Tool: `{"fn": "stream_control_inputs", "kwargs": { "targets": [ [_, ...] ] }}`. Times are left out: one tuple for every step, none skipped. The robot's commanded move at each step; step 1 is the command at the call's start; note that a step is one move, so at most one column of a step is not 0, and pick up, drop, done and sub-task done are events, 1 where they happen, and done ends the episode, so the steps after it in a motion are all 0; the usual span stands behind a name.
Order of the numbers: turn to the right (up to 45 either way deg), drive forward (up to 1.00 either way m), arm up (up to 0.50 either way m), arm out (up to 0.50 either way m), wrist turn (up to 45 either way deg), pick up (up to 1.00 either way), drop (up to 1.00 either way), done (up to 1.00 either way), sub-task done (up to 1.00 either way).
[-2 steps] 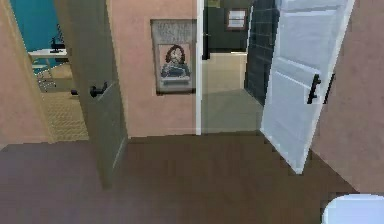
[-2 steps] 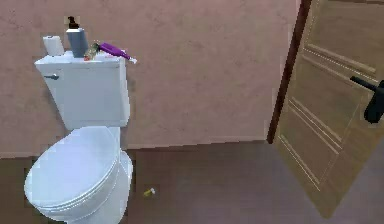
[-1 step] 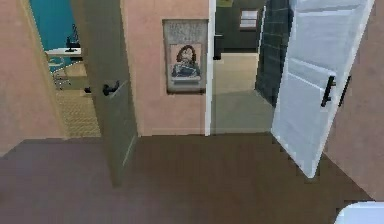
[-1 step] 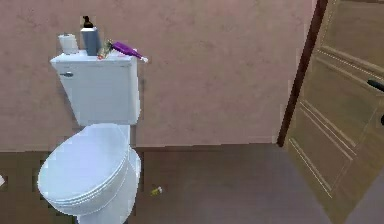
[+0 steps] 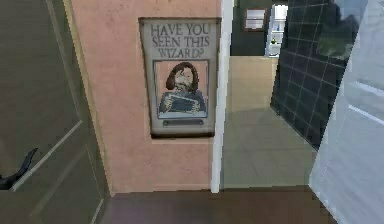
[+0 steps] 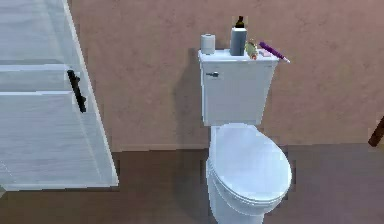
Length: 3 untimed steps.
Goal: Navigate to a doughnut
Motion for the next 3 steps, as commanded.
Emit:
{"fn": "stream_control_inputs", "kwargs": {
  "targets": [
    [-6.0,0.00,0.00,0.00,0.0,0.00,0.00,0.00,0.00],
    [0.0,0.10,0.00,0.00,0.0,0.00,0.00,0.00,0.00],
    [36.0,0.00,0.00,0.00,0.0,0.00,0.00,0.00,0.00]
  ]
}}
